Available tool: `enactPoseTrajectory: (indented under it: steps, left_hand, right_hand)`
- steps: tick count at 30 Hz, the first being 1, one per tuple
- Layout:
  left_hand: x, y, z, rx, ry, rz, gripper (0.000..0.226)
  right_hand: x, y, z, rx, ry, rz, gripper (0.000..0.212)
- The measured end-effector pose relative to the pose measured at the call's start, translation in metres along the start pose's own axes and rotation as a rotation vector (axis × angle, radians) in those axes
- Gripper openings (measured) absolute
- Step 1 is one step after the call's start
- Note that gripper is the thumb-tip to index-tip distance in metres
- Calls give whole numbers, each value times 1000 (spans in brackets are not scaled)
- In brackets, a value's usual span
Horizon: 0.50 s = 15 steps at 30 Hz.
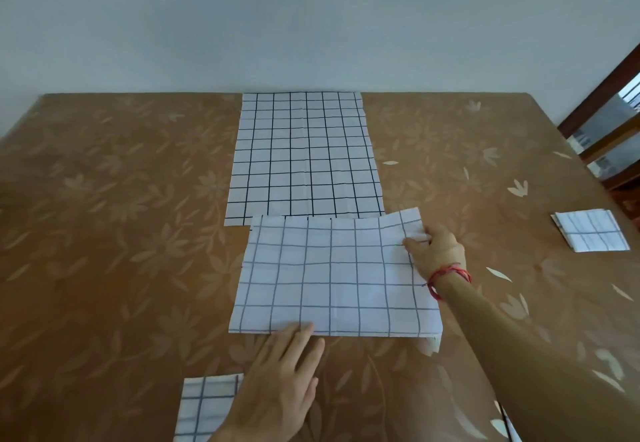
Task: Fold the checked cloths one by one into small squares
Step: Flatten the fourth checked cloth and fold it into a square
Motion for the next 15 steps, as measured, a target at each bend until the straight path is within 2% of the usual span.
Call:
enactPoseTrajectory:
  steps: [3,7,11,15]
  left_hand:
    - [2,2,0,9,-20,22,46]
    - [6,3,-1,15,-43,47,48]
    - [12,4,-3,22,-71,85,51]
    - [13,7,-6,68,-59,100,53]
  right_hand:
    - [-2,1,0,-10,-64,9,47]
    - [-16,4,9,-266,-244,50,58]
    - [-57,27,21,-339,-410,146,61]
    - [-112,67,30,-383,-541,341,63]
Point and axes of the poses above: each hand's wrist, its own x-axis towards the middle knuckle, its own y-axis out of the palm, z = x × y, the point moved 8 cm from there along x, towards the middle knuckle, and after that the axes turned 14 degrees about -y, right-handed, at the moved point
